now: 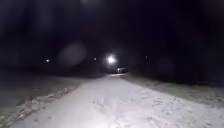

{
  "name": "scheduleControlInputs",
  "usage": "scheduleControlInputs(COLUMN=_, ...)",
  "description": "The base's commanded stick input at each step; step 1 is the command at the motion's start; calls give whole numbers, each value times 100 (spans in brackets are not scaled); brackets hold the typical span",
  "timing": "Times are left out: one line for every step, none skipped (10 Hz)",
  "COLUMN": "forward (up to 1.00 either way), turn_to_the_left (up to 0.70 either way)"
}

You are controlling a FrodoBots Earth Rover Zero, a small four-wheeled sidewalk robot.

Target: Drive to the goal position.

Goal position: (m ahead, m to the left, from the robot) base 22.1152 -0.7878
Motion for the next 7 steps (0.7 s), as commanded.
scheduleControlInputs(forward=70, turn_to_the_left=0)
scheduleControlInputs(forward=70, turn_to_the_left=0)
scheduleControlInputs(forward=70, turn_to_the_left=0)
scheduleControlInputs(forward=70, turn_to_the_left=0)
scheduleControlInputs(forward=70, turn_to_the_left=0)
scheduleControlInputs(forward=70, turn_to_the_left=0)
scheduleControlInputs(forward=70, turn_to_the_left=0)
